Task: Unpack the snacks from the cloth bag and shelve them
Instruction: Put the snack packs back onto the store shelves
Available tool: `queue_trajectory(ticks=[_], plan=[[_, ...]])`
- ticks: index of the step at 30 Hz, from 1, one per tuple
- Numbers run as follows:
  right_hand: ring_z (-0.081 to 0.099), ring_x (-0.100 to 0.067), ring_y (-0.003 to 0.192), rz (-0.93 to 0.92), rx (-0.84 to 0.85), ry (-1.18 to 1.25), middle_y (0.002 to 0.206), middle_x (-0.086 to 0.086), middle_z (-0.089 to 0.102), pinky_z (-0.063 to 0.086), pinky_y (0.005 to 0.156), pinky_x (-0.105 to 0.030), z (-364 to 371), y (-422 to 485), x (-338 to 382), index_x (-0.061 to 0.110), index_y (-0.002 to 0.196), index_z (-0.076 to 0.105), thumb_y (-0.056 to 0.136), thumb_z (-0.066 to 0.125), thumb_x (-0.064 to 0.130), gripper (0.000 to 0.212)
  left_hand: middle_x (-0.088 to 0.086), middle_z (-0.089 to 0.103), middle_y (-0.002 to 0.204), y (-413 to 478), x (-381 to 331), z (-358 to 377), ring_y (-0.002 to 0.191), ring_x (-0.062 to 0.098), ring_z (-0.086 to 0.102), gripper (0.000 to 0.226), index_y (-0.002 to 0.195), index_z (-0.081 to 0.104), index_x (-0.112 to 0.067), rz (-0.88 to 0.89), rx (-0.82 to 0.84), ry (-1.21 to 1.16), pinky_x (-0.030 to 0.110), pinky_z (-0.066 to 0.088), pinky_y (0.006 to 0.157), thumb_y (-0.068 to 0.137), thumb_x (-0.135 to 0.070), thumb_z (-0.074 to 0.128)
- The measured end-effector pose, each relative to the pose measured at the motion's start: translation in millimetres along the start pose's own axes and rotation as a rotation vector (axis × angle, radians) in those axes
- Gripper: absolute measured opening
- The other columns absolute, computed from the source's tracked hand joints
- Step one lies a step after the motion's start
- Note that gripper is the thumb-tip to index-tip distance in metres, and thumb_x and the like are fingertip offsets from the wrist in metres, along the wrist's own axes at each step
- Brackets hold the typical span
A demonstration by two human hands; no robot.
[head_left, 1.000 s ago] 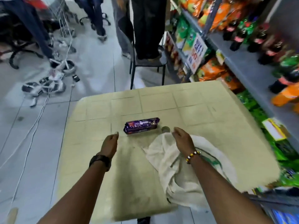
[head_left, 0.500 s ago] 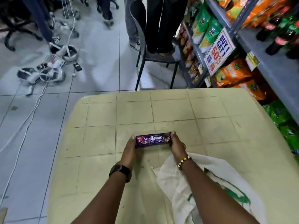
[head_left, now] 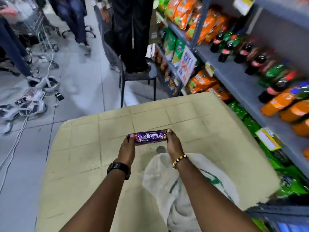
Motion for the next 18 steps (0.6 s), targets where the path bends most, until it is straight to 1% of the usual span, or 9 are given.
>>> queue_trajectory(ticks=[2,4,6,8,9,11,13,15,18], plan=[[0.051,-0.022,0.128,-0.063,-0.064,-0.005,0.141,-0.013,0.054,0.035,0.114,-0.039,-49,-23,21,0.007,0.137,0.051,0.104,0.033,0.043,0.052,0.002,0.066,0.115,-27,-30,30,0.103,0.021,0.059,0.039,0.117,0.062,-0.023,0.089,0.065,0.023,0.04,0.048,0.095,0.101,-0.05,0.038],[0.053,-0.022,0.123,-0.101,-0.168,0.018,0.137,-0.014,0.057,0.038,0.111,-0.038,-112,-58,36,0.007,0.134,0.054,0.104,0.033,0.042,0.051,0.0,0.069,0.106,-66,-59,72,0.092,0.018,0.06,0.037,0.11,0.064,-0.026,0.194,0.157,0.072,0.035,0.048,0.081,0.101,-0.05,0.037],[0.053,-0.018,0.114,-0.152,-0.274,0.019,0.134,-0.016,0.059,0.04,0.103,-0.028,-178,-102,44,0.005,0.131,0.056,0.105,0.033,0.038,0.048,0.0,0.068,0.101,-111,-81,118,0.091,0.021,0.06,0.038,0.108,0.064,-0.026,0.271,0.242,0.123,0.038,0.048,0.084,0.101,-0.052,0.036],[0.054,-0.019,0.115,-0.155,-0.395,-0.043,0.135,-0.017,0.059,0.038,0.091,-0.02,-245,-150,49,0.004,0.131,0.056,0.106,0.032,0.032,0.045,0.006,0.068,0.108,-157,-96,168,0.1,0.028,0.06,0.041,0.112,0.064,-0.023,0.355,0.322,0.201,0.039,0.046,0.09,0.102,-0.05,0.035],[0.054,-0.022,0.117,-0.128,-0.454,-0.037,0.137,-0.018,0.056,0.037,0.09,-0.021,-288,-183,45,0.003,0.133,0.053,0.107,0.031,0.028,0.043,0.012,0.068,0.113,-193,-103,201,0.104,0.03,0.06,0.043,0.115,0.065,-0.018,0.4,0.39,0.25,0.038,0.044,0.089,0.103,-0.047,0.036],[0.051,-0.032,0.124,-0.073,-0.592,-0.078,0.138,-0.025,0.052,0.035,0.099,-0.032,-373,-252,25,-0.001,0.136,0.047,0.106,0.029,0.019,0.041,0.02,0.067,0.116,-271,-107,265,0.107,0.035,0.06,0.043,0.115,0.065,-0.011,0.468,0.511,0.337,0.036,0.041,0.084,0.104,-0.041,0.037],[0.052,-0.037,0.122,-0.021,-0.685,-0.049,0.132,-0.027,0.056,0.039,0.102,-0.038,-427,-305,11,-0.003,0.129,0.053,0.105,0.031,0.024,0.043,0.027,0.064,0.117,-325,-105,309,0.106,0.038,0.059,0.042,0.111,0.065,-0.006,0.459,0.593,0.371,0.04,0.041,0.086,0.103,-0.036,0.037],[0.055,-0.037,0.12,-0.004,-0.841,-0.022,0.127,-0.025,0.06,0.043,0.1,-0.036,-494,-389,-14,-0.003,0.125,0.058,0.104,0.034,0.031,0.046,0.031,0.061,0.12,-414,-91,365,0.104,0.04,0.057,0.046,0.114,0.062,-0.002,0.457,0.717,0.453,0.041,0.041,0.085,0.103,-0.038,0.035],[0.056,-0.037,0.117,0.015,-0.97,-0.037,0.125,-0.024,0.062,0.044,0.093,-0.033,-564,-488,-43,0.003,0.113,0.065,0.105,0.031,0.029,0.044,0.033,0.061,0.119,-522,-67,424,0.111,0.043,0.058,0.058,0.119,0.059,0.005,0.483,0.847,0.474,0.043,0.043,0.088,0.103,-0.046,0.035]])
Point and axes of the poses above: each hand's wrist, its own y-axis towards the middle knuckle, its own z-axis out of the palm, x = y × z, the point moved 1 cm from there along y, towards the middle knuckle
